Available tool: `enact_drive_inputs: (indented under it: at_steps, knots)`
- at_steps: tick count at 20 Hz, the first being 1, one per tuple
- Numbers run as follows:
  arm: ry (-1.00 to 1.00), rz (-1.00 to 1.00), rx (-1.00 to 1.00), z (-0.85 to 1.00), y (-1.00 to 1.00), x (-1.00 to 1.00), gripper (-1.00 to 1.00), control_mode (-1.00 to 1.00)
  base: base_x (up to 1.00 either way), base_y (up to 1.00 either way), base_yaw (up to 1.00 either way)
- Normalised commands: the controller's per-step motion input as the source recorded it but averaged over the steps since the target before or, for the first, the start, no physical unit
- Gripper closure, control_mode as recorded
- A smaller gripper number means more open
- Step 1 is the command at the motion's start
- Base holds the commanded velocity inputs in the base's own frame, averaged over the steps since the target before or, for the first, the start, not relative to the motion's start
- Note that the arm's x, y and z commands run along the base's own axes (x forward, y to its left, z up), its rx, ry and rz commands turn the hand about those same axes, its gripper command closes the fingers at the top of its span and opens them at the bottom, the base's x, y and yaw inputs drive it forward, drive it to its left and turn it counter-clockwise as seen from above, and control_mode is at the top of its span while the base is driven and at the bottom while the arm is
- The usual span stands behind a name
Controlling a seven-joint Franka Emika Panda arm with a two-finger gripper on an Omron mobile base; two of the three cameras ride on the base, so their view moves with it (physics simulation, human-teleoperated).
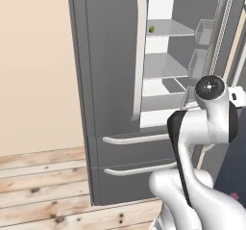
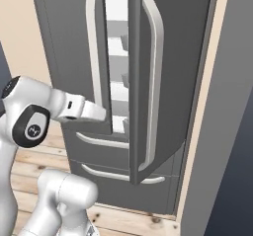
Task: There is a bowl on the dining counter. Grab a lemon wedge from the fridge and place it in the bowl. Then get the liquor bottle and glass cup from the cabinet and place them next to the bowl.
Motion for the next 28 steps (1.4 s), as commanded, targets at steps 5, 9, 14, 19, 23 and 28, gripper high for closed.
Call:
enact_drive_inputs:
  at_steps: [5, 9, 14, 19, 23, 28]
  knots:
    - [0.14, 0.08, -0.14, -0.16, 0.77, 0.73, -1.0, -1.0, 0.0, 0.0, 0.0]
    - [0.1, 0.02, -0.14, 0.03, 0.48, 0.8, -1.0, -1.0, 0.0, 0.0, 0.0]
    - [0.06, 0.0, -0.16, 0.44, 0.07, 0.78, -1.0, -1.0, 0.0, 0.0, 0.0]
    - [0.16, -0.01, -0.07, 0.15, -0.06, 0.94, -1.0, -1.0, 0.0, 0.0, 0.0]
    - [0.17, 0.0, 0.0, 0.0, -0.26, 1.0, -1.0, -1.0, 0.0, 0.0, 0.0]
    - [0.17, -0.03, 0.0, 0.0, -0.39, 0.61, -1.0, -1.0, 0.0, 0.0, 0.0]
